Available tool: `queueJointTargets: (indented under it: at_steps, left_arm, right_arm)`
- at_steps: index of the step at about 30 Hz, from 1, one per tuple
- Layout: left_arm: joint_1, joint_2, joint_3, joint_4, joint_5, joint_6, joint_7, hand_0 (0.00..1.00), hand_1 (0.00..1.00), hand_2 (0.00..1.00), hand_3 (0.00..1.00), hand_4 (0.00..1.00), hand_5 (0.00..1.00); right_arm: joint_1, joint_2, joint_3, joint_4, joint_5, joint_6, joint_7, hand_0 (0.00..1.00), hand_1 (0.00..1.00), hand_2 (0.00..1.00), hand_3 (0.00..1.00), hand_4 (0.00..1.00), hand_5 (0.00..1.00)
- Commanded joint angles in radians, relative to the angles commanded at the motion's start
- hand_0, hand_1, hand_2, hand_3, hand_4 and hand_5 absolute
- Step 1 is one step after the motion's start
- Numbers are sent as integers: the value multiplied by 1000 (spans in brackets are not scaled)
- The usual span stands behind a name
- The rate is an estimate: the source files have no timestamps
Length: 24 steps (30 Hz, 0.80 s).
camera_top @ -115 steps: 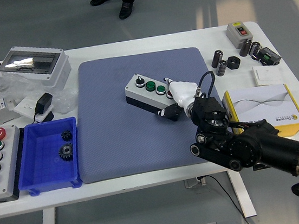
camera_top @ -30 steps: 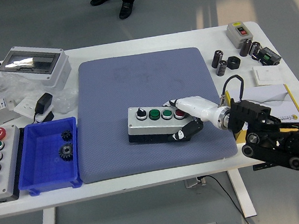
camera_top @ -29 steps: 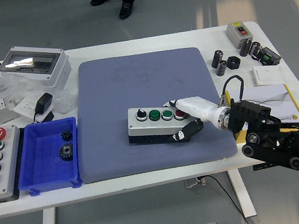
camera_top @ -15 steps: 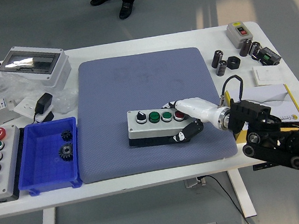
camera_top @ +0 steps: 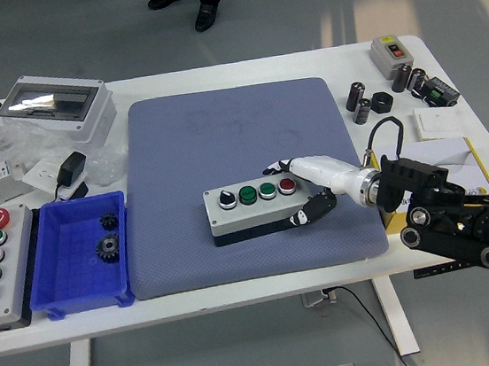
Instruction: Pick up the button,place it on the desk,press the button,press the button
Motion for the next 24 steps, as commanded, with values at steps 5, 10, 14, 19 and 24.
queueJointTargets:
  at_steps: [5, 10, 14, 19, 24]
  left_arm:
    - [0, -2, 2, 0, -1, 0, 0, 619, 551, 503, 583, 485, 211]
    - [0, -3, 6, 0, -5, 0, 0, 619, 551, 504, 583, 484, 209]
    - [1, -5, 10, 0, -10, 1, -1, 619, 550, 504, 583, 483, 208]
    - [2, -6, 15, 0, -14, 1, -2, 620, 551, 504, 583, 484, 207]
    - [2, -7, 14, 0, -11, 1, -3, 619, 550, 504, 583, 484, 207]
  right_arm:
    - [2, -10, 10, 6, 34, 15, 2, 906, 861, 873, 919, 529, 2]
    - [1, -25, 20, 17, 76, 30, 6, 917, 881, 892, 957, 548, 21]
    - [0, -42, 28, 30, 102, 36, 8, 924, 880, 900, 963, 548, 25]
    - [-6, -64, 34, 50, 128, 40, 13, 923, 887, 901, 964, 552, 27]
    - [-13, -73, 37, 55, 142, 41, 18, 923, 888, 899, 967, 555, 37]
